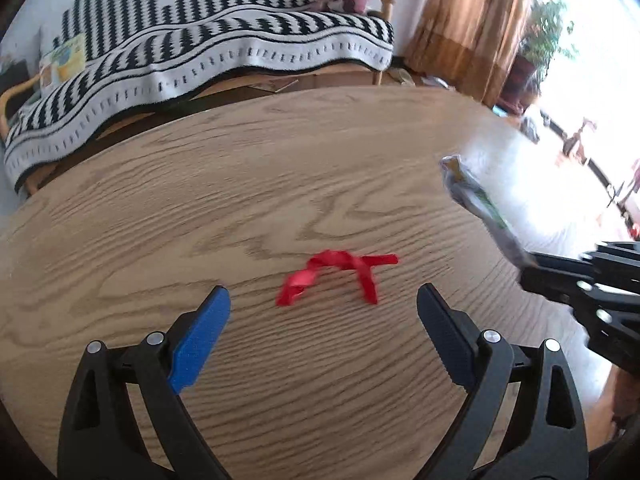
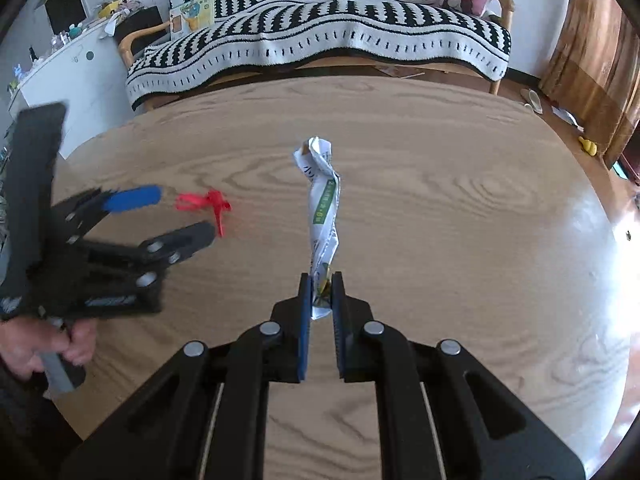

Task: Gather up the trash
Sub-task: 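Grasp the white-green wrapper with the right tool while the left tool grasps the red ribbon, then carry both items over the bin and open both tools to drop them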

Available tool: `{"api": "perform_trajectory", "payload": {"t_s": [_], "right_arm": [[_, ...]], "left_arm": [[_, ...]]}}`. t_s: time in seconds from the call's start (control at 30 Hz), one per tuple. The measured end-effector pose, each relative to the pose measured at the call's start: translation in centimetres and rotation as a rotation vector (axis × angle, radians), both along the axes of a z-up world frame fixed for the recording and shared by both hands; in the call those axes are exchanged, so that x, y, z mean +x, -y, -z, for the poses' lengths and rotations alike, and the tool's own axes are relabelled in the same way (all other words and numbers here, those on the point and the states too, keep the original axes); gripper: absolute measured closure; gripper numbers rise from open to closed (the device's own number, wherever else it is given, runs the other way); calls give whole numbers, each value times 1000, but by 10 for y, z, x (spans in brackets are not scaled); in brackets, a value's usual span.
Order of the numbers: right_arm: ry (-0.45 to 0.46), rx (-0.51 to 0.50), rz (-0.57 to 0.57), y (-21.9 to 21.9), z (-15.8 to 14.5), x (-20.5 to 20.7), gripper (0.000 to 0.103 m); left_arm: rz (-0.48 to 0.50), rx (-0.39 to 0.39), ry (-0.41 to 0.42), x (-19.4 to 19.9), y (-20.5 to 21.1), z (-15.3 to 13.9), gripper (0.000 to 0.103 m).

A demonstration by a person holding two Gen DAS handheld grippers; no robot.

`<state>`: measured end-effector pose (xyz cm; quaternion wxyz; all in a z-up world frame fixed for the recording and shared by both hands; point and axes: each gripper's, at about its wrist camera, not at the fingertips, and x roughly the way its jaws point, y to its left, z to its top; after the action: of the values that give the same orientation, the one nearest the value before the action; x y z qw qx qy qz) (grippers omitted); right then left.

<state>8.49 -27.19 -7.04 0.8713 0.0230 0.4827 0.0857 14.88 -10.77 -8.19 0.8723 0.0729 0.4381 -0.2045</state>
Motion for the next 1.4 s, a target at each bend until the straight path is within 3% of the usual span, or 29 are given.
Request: {"api": "perform_trajectory", "payload": {"t_s": [0.23,0.33,0.4,0.47,0.73,1.0,1.23,1.4], "right_arm": [[-5,10,28,21,-5,-31,92],[7,18,47,30,-14,-44,92],[17,36,72,41,-21,-58,92],[25,44,96,51,-26,-68,92],[41,65,273,119,-39,-132,92],[-11,26,564,230,-26,-206,92],[-105,99,743,302,5,-265,92],[-160,117,764,324,24,-273,92]], "left_arm": [[-63,-19,-37,18,8,8,15],[-76,2,-16,18,12,8,33],[-52,10,-9,14,18,6,56],[-39,7,-18,10,22,5,62],[23,-23,-12,-31,58,-24,64],[255,-120,79,-137,148,-75,64],[464,-163,91,-209,227,-80,64],[539,-159,56,-234,270,-68,64]]}}
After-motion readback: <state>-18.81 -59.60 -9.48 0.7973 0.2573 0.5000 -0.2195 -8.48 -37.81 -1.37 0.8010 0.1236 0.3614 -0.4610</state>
